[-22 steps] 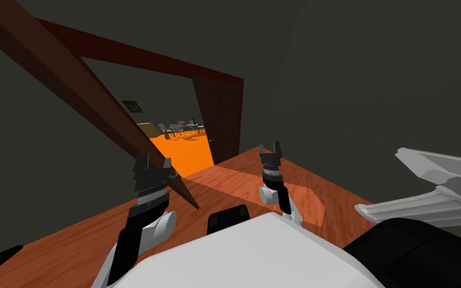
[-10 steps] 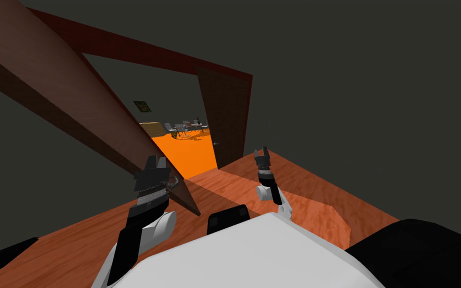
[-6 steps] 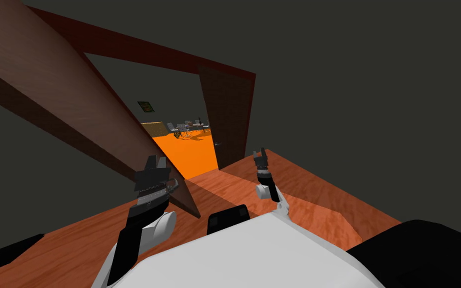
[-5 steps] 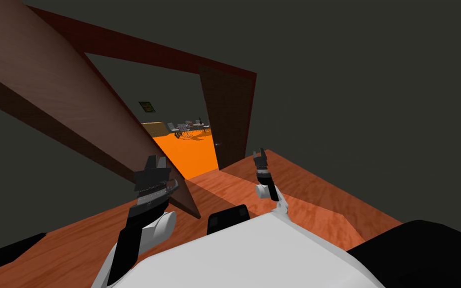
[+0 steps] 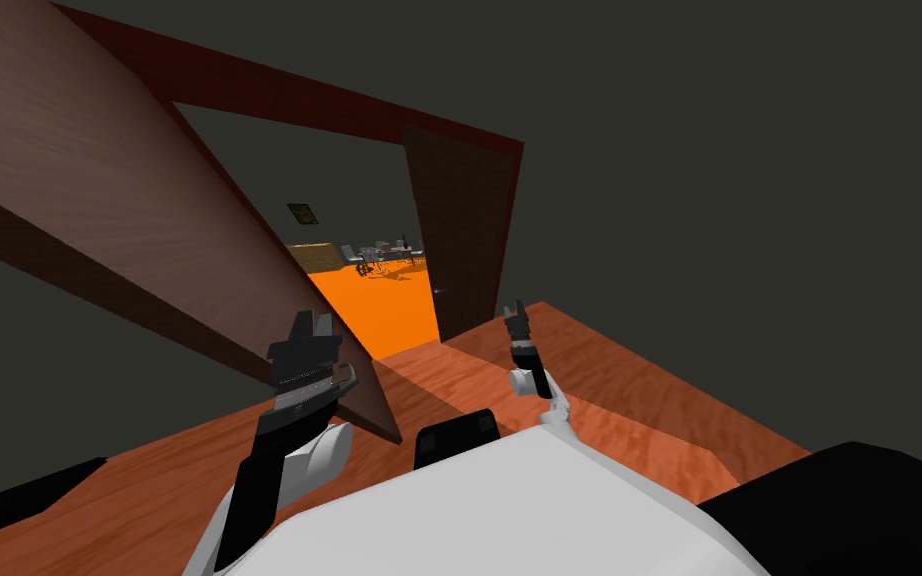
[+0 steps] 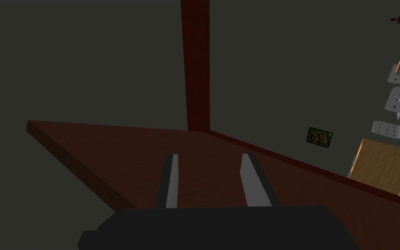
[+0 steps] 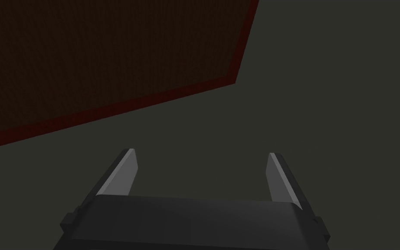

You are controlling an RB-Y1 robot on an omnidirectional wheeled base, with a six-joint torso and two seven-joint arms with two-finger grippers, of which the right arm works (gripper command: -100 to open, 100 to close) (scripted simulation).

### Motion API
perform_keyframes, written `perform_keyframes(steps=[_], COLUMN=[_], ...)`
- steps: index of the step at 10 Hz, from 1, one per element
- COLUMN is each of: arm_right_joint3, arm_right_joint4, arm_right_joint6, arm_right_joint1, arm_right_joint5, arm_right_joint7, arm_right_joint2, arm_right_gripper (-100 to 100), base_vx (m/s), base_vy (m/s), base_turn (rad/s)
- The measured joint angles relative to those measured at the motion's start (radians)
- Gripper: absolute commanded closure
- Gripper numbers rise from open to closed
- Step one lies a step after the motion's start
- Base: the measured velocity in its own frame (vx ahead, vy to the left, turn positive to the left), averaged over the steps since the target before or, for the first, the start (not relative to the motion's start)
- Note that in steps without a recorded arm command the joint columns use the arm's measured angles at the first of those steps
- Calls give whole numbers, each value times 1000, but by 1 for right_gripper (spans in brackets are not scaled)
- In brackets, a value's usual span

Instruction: Pull the door open

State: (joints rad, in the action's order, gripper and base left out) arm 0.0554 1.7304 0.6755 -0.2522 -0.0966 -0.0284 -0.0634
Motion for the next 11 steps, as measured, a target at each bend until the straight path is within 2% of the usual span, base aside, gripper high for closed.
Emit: perform_keyframes(steps=[2,8,11], arm_right_joint3=[5,21,26], arm_right_joint4=[-42,-217,-295], arm_right_joint6=[2,28,39], arm_right_joint1=[17,85,115], arm_right_joint5=[-6,-26,-34], arm_right_joint7=[8,34,51], arm_right_joint2=[-8,-24,-24], arm_right_gripper=[-100,-100,-100], base_vx=[98,102,96], base_vy=[14,0,-1], base_turn=[69,76,73])
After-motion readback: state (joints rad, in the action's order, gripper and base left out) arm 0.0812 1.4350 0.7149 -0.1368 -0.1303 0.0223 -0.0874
